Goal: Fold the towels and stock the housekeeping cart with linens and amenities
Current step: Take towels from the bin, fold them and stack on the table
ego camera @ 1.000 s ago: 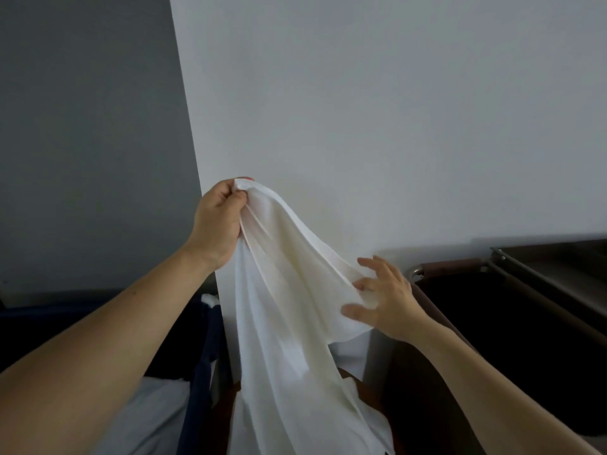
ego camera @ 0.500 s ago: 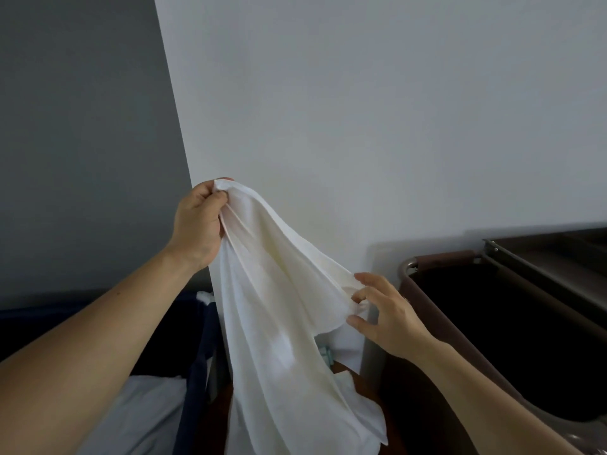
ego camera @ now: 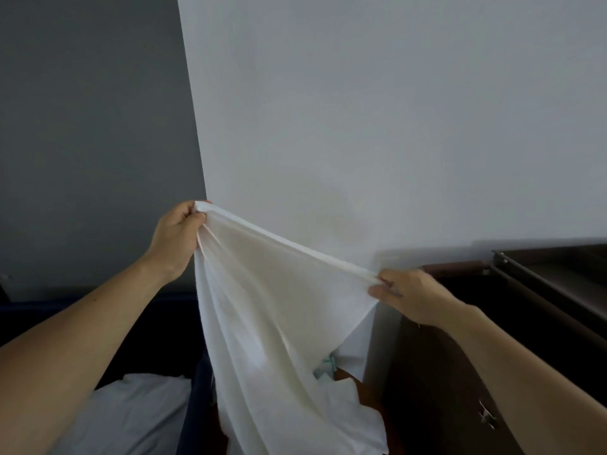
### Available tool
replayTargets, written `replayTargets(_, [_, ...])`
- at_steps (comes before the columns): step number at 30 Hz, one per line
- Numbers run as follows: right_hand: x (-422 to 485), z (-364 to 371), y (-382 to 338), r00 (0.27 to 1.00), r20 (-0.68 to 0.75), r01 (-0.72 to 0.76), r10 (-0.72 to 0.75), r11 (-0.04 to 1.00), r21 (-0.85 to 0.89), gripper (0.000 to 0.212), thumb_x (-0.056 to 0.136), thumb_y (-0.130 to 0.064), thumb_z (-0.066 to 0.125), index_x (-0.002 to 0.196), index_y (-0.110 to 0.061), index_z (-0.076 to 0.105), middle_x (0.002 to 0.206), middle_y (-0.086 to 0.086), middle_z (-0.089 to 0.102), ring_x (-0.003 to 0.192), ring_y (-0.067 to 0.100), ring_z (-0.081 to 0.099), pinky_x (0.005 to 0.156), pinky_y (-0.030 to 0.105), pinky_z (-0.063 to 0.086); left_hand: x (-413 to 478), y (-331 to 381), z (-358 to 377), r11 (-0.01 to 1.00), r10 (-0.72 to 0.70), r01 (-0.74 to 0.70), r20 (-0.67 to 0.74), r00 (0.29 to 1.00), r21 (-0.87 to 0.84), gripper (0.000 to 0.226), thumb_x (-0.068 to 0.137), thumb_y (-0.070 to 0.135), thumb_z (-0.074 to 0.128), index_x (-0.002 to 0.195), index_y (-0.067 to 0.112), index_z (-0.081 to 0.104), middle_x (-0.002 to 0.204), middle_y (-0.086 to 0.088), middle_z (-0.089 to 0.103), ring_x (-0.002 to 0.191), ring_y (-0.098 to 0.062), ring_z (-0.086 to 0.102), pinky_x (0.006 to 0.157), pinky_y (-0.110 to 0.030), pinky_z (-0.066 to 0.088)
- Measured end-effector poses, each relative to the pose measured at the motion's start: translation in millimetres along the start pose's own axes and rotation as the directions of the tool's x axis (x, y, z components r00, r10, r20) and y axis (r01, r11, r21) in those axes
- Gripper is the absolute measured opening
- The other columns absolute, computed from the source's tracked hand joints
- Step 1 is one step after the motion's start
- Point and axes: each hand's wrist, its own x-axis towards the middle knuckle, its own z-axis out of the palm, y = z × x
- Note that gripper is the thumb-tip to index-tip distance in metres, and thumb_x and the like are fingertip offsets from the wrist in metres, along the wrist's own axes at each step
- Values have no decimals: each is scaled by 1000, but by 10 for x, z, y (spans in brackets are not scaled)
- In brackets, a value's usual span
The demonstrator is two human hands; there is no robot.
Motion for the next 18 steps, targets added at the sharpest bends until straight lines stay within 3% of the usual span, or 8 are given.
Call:
replayTargets(1, [66,-185,-8,999,-44,-1,0,1000,-16,35,94,-55,54,80,-22,56,73,-7,60,71,17,61,60,30,44,50,-5,-61,998,16,-16,7,1000,68,23,102,11,42,110,9,63,93,-1,61,80,-12,56,70,-19,48])
replayTargets(3, [200,-627,-84,983,-179,22,-35,997,-72,39,91,-61,52,80,-23,55,69,-11,58,69,18,59,59,30,42,205,21,-174,985,45,-47,15,999,165,20,102,15,44,109,9,62,97,-7,62,84,-19,56,76,-31,48])
replayTargets(6, [378,-1314,-367,883,-458,100,-108,994,-42,32,84,-72,46,82,-40,50,67,-24,52,64,2,53,58,21,37,523,175,-313,990,63,-55,-55,997,130,18,103,21,47,114,16,60,108,-11,65,95,-28,61,91,-45,51])
replayTargets(8, [453,-1556,-519,840,-537,128,-78,990,56,28,84,-66,53,81,-38,50,73,-23,56,69,-5,52,61,15,36,651,226,-387,991,61,-54,-50,997,123,19,104,24,47,117,17,58,110,-9,66,97,-31,63,93,-48,52])
replayTargets(11, [482,-1539,-584,916,-400,54,-6,993,107,22,90,-40,66,75,-32,52,76,-14,57,70,3,51,60,18,37,655,122,-465,986,0,-10,62,998,164,14,104,24,46,108,19,58,102,2,65,98,-27,64,90,-43,54])
replayTargets(13, [459,-1563,-601,945,-325,11,22,995,101,19,91,-34,68,78,-29,55,76,-12,56,70,6,50,59,17,35,603,84,-474,987,0,-18,109,994,162,15,104,24,45,102,25,60,101,4,66,93,-18,67,81,-33,55])
replayTargets(16, [467,-1856,-663,843,-538,78,19,985,157,13,90,-32,70,89,-25,59,78,-18,55,70,1,51,57,7,33,633,311,-445,998,60,-59,15,998,-29,19,104,19,47,95,30,60,94,9,67,72,0,68,64,-19,57])
replayTargets(18, [490,-1968,-700,756,-651,125,65,962,242,13,90,-32,69,99,-29,61,84,-17,59,73,3,54,61,8,36,684,528,-438,988,70,-74,-38,997,-137,20,104,20,47,93,30,59,88,12,66,68,1,66,60,-19,55])
